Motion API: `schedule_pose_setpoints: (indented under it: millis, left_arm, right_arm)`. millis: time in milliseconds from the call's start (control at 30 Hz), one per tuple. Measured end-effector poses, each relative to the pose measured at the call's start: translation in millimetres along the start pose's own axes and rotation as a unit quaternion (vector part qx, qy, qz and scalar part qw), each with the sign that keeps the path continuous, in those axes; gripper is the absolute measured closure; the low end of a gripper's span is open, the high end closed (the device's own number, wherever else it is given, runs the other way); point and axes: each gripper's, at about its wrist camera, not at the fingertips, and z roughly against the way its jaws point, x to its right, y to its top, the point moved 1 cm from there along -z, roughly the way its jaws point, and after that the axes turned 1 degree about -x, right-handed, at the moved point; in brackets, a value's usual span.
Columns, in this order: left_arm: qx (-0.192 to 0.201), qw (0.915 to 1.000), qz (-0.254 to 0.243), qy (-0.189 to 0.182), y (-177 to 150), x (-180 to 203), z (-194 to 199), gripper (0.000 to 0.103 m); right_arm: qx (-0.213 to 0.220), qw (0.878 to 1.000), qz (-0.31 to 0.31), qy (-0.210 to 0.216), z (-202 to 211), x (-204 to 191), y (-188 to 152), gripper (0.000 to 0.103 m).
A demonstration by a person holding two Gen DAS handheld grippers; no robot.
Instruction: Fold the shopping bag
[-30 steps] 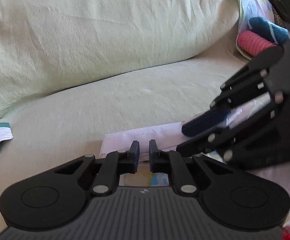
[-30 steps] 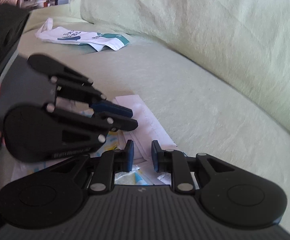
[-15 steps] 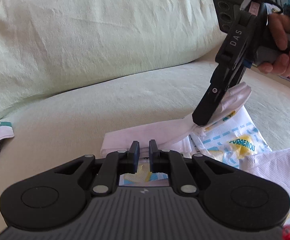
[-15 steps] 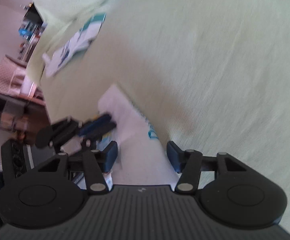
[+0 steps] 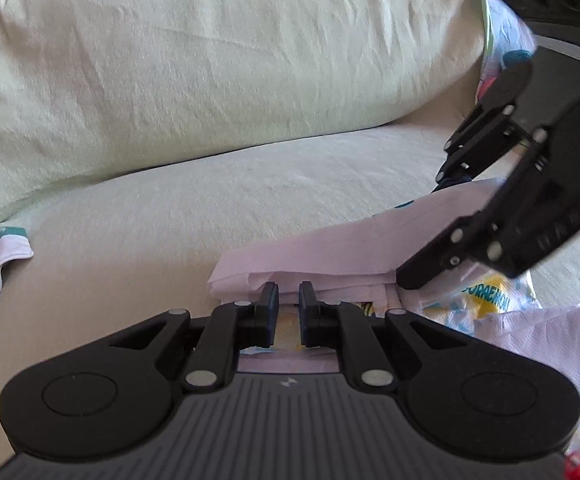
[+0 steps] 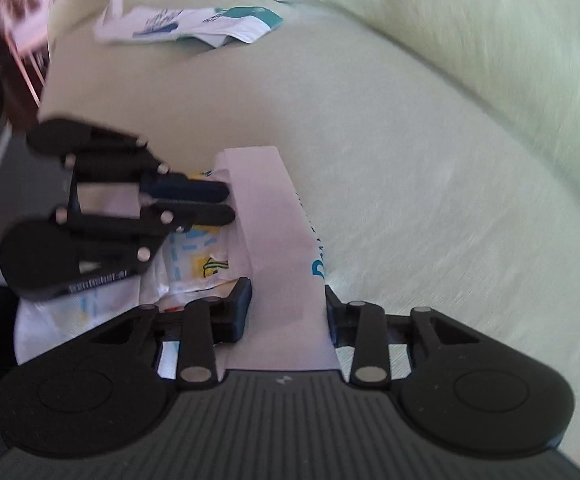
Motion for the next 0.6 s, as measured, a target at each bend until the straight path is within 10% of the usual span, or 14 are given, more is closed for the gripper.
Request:
schedule_pose_setpoints:
  millis: [133, 300, 467, 533, 600]
  left_arm:
    - [0.000, 0.9994, -0.031, 0.017, 1.5, 11.2, -1.1, 0.092]
    - [0.000, 0.9992, -0.035, 0.021, 3.9, 13.8, -1.1, 0.092]
    - [0.001, 0.9994, -0.031, 0.017, 6.2, 14.9, 0.0, 0.092]
    - [0.001, 0.9995, -0.027, 0.014, 6.9, 13.0, 0.9, 0.092]
    - [0.001, 0.9996, -0.025, 0.013, 7.0, 11.8, 2.0, 0.092]
  right_arm:
    - [-0.001, 0.983, -0.150, 0.106, -0.2, 39.1, -8.9, 0.059]
    - [-0.002, 0.864, -0.402, 0.303, -26.7, 109.0, -40.3, 0.042]
    - [0.012, 0.795, -0.491, 0.356, -43.6, 123.3, -68.8, 0.035]
    - [0.020, 0.786, -0.508, 0.352, -46.0, 123.8, -70.4, 0.030]
    - [0.052, 0.812, -0.499, 0.297, -27.5, 124.2, -65.6, 0.029]
